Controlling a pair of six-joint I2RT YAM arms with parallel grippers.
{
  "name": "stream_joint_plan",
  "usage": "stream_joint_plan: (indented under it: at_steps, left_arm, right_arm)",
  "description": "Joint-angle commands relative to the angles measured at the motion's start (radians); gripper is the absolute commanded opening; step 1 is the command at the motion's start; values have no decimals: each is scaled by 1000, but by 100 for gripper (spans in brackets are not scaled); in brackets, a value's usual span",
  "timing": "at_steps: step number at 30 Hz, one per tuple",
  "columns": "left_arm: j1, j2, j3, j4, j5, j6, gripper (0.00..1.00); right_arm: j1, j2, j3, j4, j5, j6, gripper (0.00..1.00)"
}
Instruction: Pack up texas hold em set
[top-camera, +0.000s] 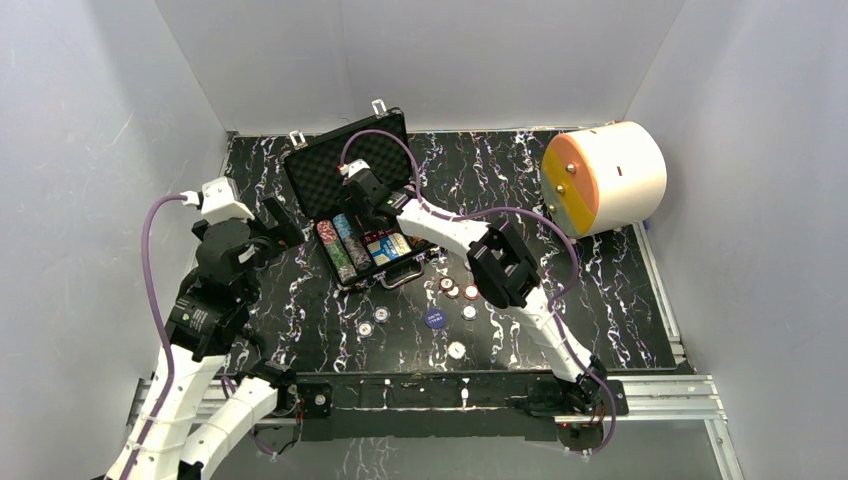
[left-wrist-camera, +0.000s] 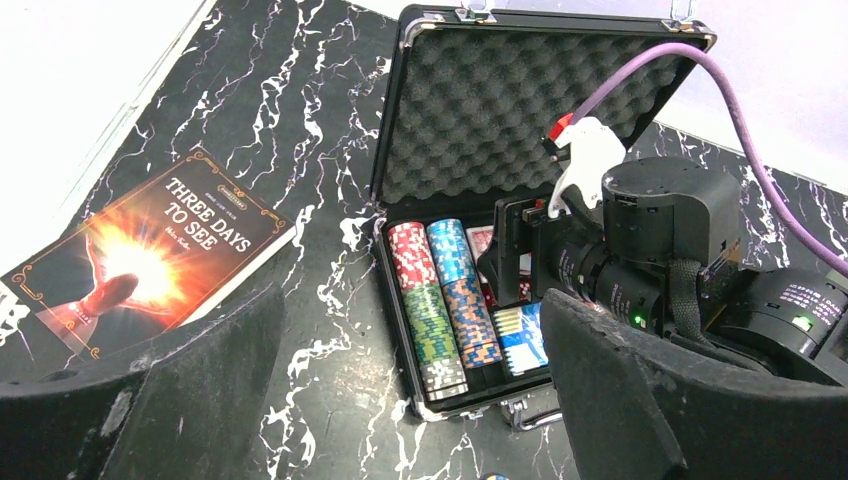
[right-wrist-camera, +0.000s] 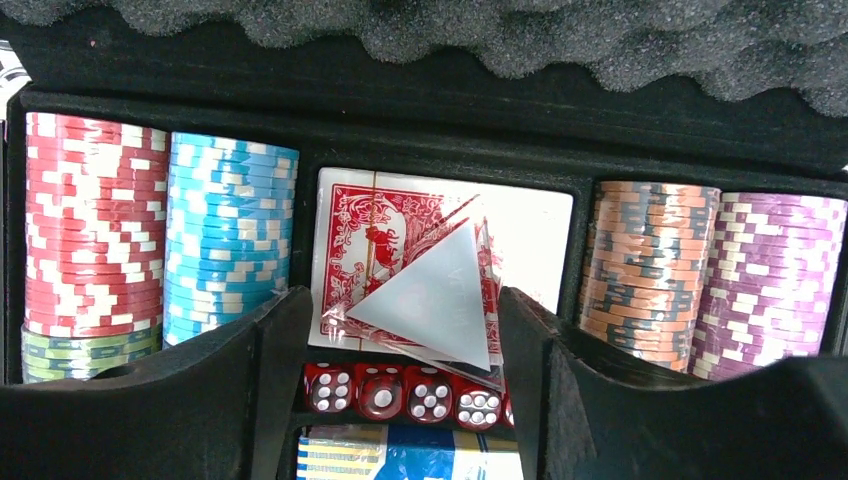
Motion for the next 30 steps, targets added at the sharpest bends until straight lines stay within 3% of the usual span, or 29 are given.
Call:
stream_joint_plan:
  at_steps: [1, 9, 20, 25, 30]
  left_arm:
    - [7, -4, -7, 7, -4, -5, 98]
    - [6, -16, 2, 6, 28, -3, 98]
    - [7, -13, -68, 7, 163, -60, 98]
    - [7, 12, -108, 41, 203, -81, 98]
    - [6, 29, -140, 81, 202, -108, 98]
  right_arm:
    - [-1, -51, 28, 49, 4, 2, 79]
    - [0, -271, -136, 61, 36, 43, 82]
    - [6, -756, -761, -38, 13, 233, 80]
    - [49, -824, -903, -156, 2, 342, 80]
    - [124, -789, -955, -170, -47, 408, 80]
